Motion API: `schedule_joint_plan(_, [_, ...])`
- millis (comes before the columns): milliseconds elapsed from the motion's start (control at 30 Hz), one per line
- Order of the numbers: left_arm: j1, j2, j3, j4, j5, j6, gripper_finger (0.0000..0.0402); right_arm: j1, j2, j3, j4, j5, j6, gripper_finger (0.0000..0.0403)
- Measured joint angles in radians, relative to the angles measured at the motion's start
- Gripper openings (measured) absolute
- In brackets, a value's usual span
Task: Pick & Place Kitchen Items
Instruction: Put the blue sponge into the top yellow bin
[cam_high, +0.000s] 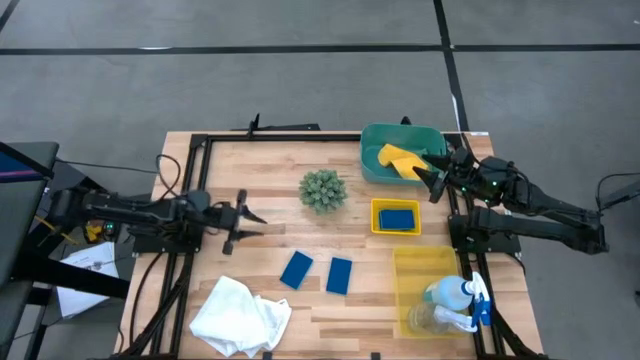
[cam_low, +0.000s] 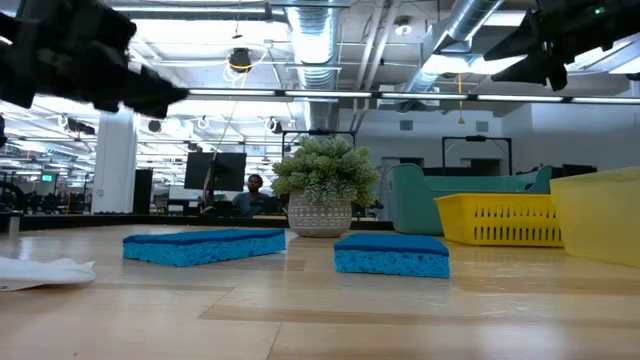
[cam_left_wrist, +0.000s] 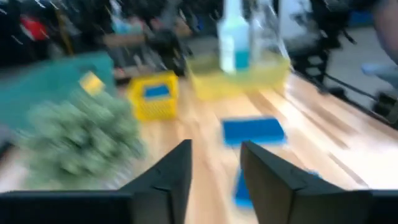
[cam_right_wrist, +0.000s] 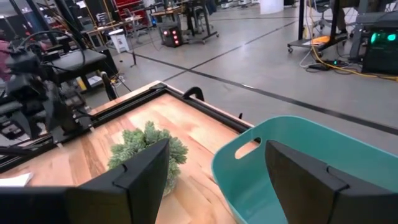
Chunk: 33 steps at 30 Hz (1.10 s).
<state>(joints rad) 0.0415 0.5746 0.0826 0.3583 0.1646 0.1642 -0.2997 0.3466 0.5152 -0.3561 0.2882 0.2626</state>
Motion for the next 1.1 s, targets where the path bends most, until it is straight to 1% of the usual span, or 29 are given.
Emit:
schedule_joint_plan(133, [-0.042, 0.125, 0.0, 0.009, 0.006, -0.042, 0.0168, 0.006, 0.0, 0.0, 0.0, 0.0, 0.0, 0.0255])
schedule_joint_plan(233, [-0.064, 0.225, 0.0, 0.056, 0.018, -0.081, 0.0177, 0.006, 0.0, 0.0, 0.0, 0.0, 0.021, 0.0255])
schedule_joint_plan(367, [-0.088, 0.36, 0.022, 0.069, 0.12, -0.119, 0.0174, 0.006, 0.0, 0.0, 0.0, 0.0, 0.026, 0.0255])
schedule_joint_plan(500, [-0.153, 0.485, 0.065, 0.079, 0.128, -0.039, 0.0157, 0.006, 0.0, 0.0, 0.002, 0.0, 0.026, 0.0255])
schedule_joint_plan(567, [-0.194, 0.544, 0.087, 0.136, 0.122, 0.006, 0.0149, 0.006, 0.0, 0.0, 0.002, 0.0, 0.026, 0.0255])
schedule_joint_plan(633, [-0.227, 0.602, 0.117, 0.193, 0.096, 0.017, 0.0143, 0.006, 0.0, 0.0, 0.002, 0.0, 0.026, 0.0255])
schedule_joint_plan(700, [-0.249, 0.668, 0.162, 0.189, 0.046, 0.015, 0.0141, 0.006, 0.0, 0.0, 0.002, 0.0, 0.026, 0.0255])
schedule_joint_plan(800, [-0.274, 0.783, 0.225, 0.173, 0.016, 0.028, 0.0143, 0.006, 0.0, 0.0, 0.002, 0.0, 0.026, 0.0255])
schedule_joint_plan(967, [-0.318, 0.949, 0.312, 0.172, 0.027, 0.088, 0.0156, 0.006, 0.0, 0.0, 0.002, 0.0, 0.026, 0.0255])
schedule_joint_plan(1100, [-0.35, 1.007, 0.333, 0.156, 0.072, 0.102, 0.0161, 0.006, 0.0, 0.0, -0.001, 0.0, 0.026, 0.0255])
